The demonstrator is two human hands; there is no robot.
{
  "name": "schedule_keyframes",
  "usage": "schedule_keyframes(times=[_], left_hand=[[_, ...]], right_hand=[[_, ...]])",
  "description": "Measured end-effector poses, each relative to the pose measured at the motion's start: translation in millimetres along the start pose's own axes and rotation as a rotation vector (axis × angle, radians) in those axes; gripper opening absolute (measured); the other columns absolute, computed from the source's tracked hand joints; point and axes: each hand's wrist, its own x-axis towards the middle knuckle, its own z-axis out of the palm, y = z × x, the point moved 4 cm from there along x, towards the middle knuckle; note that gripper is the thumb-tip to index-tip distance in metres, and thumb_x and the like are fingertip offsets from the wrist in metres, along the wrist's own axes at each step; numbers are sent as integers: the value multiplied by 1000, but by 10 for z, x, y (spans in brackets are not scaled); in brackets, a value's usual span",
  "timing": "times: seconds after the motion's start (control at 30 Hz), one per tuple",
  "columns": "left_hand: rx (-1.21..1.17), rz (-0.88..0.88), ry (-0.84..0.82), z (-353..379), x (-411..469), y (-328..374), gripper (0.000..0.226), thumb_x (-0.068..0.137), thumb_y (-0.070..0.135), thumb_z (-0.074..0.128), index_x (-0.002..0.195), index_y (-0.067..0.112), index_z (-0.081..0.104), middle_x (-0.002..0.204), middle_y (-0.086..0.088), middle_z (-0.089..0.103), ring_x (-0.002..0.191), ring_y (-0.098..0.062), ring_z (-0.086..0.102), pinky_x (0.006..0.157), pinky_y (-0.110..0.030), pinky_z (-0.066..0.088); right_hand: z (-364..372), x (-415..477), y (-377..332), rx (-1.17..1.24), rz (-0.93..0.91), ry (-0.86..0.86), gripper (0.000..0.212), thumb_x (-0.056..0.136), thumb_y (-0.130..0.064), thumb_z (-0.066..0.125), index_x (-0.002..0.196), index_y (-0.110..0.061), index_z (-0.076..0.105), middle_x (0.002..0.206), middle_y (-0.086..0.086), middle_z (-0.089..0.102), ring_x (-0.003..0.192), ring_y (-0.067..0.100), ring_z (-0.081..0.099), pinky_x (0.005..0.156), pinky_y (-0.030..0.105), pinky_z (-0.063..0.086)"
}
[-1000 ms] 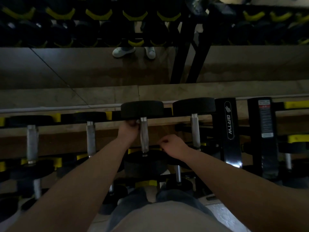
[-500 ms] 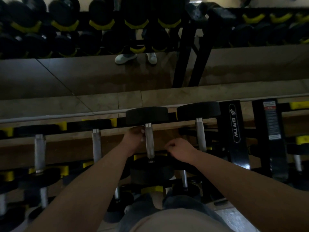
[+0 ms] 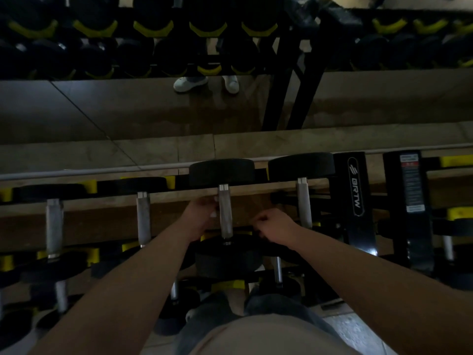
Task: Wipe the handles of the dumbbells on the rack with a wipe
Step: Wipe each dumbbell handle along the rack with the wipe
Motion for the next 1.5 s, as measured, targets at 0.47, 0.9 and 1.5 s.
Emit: schedule_keyframes(times=[0.47,0.9,1.5], left_hand=[[819,-51,-212,-5,28,6,11,87,7,63,94,8,72,94,-7,71,85,-17,64,80,-34,58],[733,-59,-271,-120,14,-226,16,96,10,53,100,16,67,89,-14,70,74,-21,63,71,-33,51],[599,3,-184,-70,-1,-216,18,94,7,58,84,13,72,78,-6,71,75,-23,67,72,-30,55]], right_hand=[[34,-1,-29,18,4,-54,18,98,-31,58,104,-22,74,81,-8,65,78,11,61,70,26,47],[60,-17,-4,47,20,-45,24,98,-29,58,99,-12,75,85,5,69,81,22,65,75,33,50],[70,-21,4,33,-8,-54,17,100,-33,57,95,-26,71,86,-7,65,90,16,64,77,29,50]])
